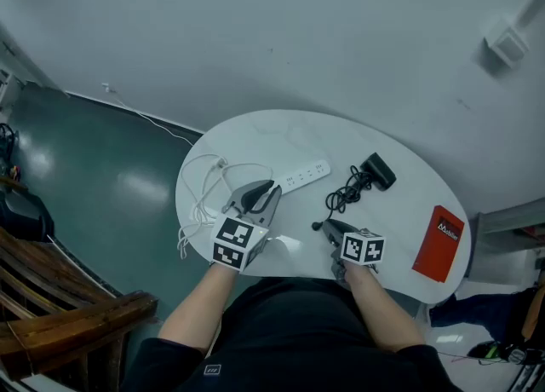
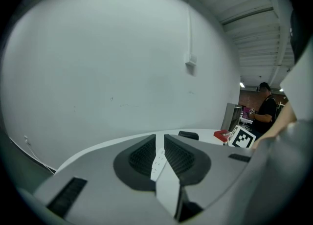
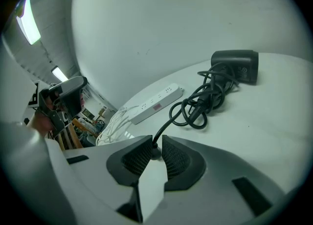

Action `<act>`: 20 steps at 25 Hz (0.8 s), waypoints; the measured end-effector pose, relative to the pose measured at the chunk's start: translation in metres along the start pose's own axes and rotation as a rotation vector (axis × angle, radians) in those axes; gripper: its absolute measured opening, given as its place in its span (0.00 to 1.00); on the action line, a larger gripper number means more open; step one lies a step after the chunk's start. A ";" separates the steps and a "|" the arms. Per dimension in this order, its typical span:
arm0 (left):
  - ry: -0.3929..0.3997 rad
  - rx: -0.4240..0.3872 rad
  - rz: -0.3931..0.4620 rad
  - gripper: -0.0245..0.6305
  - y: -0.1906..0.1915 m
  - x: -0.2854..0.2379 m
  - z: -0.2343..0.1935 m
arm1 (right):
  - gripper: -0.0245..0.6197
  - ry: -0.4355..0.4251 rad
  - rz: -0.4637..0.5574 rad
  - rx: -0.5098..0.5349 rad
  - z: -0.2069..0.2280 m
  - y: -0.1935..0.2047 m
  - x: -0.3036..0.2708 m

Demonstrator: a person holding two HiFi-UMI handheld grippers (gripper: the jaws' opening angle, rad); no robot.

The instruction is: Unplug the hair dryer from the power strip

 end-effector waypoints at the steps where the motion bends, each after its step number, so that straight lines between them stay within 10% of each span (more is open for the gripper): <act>1: -0.005 0.001 0.004 0.13 -0.003 -0.001 0.002 | 0.14 0.003 0.007 0.018 0.002 -0.002 0.006; 20: -0.090 -0.038 0.113 0.11 -0.103 -0.020 0.066 | 0.12 0.095 0.490 0.443 -0.009 -0.140 0.192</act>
Point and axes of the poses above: the fingertips, and each gripper's own axes: x backward along the fingers, z to its right, y out of its underside, the point moved 10 cm from there along x, backward along the fingers, and after that the axes turned 7 degrees about -z, right-handed, at the moved point
